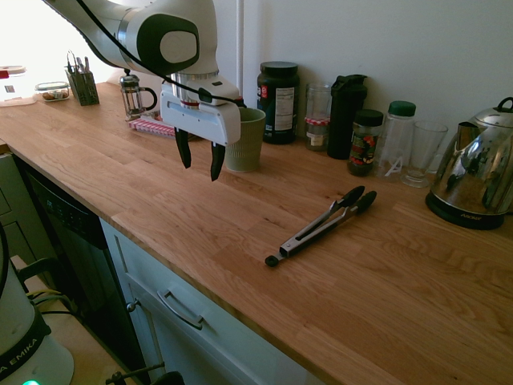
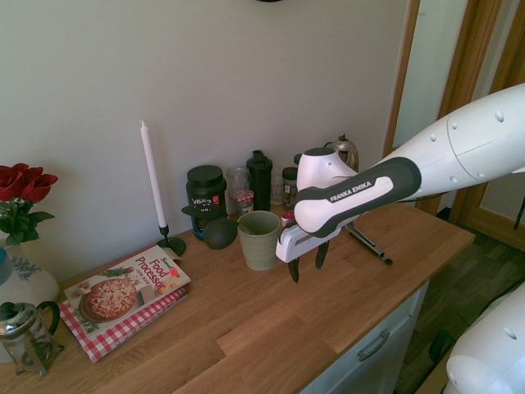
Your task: Put the tongs back in the holder
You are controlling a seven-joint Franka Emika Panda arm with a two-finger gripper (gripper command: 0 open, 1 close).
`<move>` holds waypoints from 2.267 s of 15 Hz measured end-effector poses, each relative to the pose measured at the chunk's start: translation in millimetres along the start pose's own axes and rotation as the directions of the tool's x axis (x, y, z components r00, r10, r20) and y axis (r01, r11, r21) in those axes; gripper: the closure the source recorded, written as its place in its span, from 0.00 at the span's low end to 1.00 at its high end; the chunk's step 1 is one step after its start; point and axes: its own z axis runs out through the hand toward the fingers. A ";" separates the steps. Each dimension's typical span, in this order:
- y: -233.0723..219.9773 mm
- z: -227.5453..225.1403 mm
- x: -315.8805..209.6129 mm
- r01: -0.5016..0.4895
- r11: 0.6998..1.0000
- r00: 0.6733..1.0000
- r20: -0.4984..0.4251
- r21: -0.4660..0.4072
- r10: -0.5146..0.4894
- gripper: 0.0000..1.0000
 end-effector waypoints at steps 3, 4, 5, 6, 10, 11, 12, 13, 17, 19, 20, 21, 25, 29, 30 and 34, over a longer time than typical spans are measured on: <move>-3.3 -6.4 2.6 0.001 1.000 1.000 -0.008 0.010 -0.001 0.00; -7.2 -17.9 6.5 0.000 1.000 1.000 -0.019 0.022 0.000 0.00; -9.3 -33.4 12.2 -0.004 0.999 1.000 -0.028 0.035 0.005 0.00; -7.9 -55.5 21.3 -0.011 0.999 0.999 -0.038 0.050 0.013 0.00; 39.1 -142.7 76.2 -0.055 0.993 0.994 -0.086 0.101 0.063 0.00; 54.3 -154.9 92.0 -0.074 0.991 0.992 -0.093 0.109 0.084 0.00; 69.8 -161.0 108.4 -0.087 0.990 0.991 -0.095 0.114 0.098 0.00; 86.3 -160.6 125.6 -0.098 0.989 0.990 -0.095 0.112 0.109 0.00; 138.1 -131.8 199.1 -0.094 0.993 0.990 -0.103 0.070 0.101 0.00; 144.5 -105.5 221.4 -0.074 0.996 0.991 -0.105 0.049 0.079 0.00; 142.4 -91.6 228.3 -0.059 0.998 0.993 -0.101 0.038 0.063 0.00; 139.9 -79.8 234.0 -0.047 0.998 0.994 -0.100 0.029 0.050 0.00; 127.0 -41.1 257.2 -0.038 0.999 0.991 -0.125 0.020 0.040 0.00; 105.4 -12.5 281.1 -0.034 0.999 0.990 -0.135 0.017 0.036 0.00; 101.6 -8.8 286.7 -0.038 0.999 0.990 -0.134 0.019 0.040 0.00; 89.1 -23.3 290.2 -0.049 0.998 0.986 -0.161 0.036 0.054 0.00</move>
